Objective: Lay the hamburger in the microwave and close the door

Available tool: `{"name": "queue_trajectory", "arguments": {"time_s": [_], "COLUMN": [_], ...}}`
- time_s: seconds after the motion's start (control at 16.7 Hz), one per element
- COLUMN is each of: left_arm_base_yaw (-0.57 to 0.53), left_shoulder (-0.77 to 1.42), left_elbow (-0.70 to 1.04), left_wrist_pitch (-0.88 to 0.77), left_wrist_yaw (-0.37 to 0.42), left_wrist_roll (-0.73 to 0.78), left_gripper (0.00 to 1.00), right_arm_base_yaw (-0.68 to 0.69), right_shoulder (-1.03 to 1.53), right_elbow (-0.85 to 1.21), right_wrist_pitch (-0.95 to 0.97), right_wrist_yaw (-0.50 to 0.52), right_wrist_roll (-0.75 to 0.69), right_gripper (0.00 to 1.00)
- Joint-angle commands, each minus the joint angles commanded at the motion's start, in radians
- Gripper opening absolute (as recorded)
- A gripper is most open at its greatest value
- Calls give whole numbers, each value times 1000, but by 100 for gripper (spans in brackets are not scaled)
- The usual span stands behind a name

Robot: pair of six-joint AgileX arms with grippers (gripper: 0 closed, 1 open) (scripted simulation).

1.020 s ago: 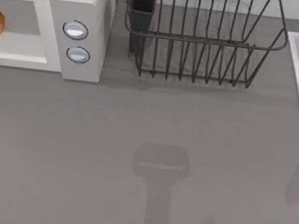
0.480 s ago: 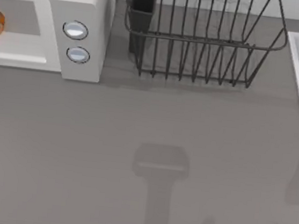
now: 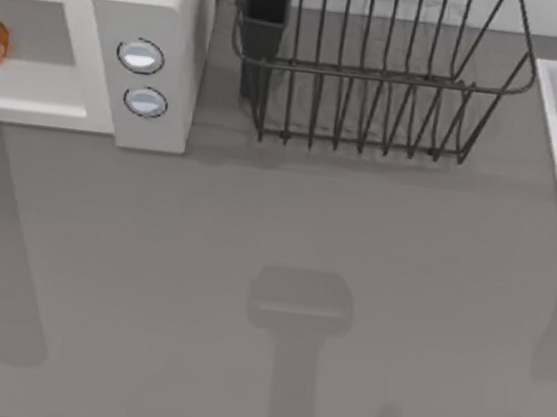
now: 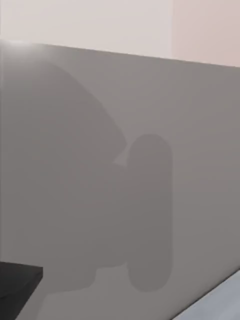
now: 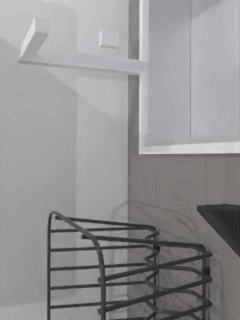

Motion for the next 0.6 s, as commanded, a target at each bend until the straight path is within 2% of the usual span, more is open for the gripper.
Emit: {"name": "queue_trajectory", "arguments": {"time_s": [0.36, 0.6], "left_arm_base_yaw": [-10, -139], "left_shoulder": [-12, -149], "left_elbow": [-18, -134], "left_wrist_pitch": [6, 50], "left_wrist_yaw": [-11, -86], "left_wrist_roll": [-16, -133], "left_gripper": [0, 0], "right_arm_base_yaw": [0, 0], "right_shoulder": [0, 0], "right_elbow": [0, 0], "right_wrist_pitch": [0, 0], "right_wrist_yaw": [0, 0], "right_wrist_roll": [0, 0], "right_gripper": [100, 100]}}
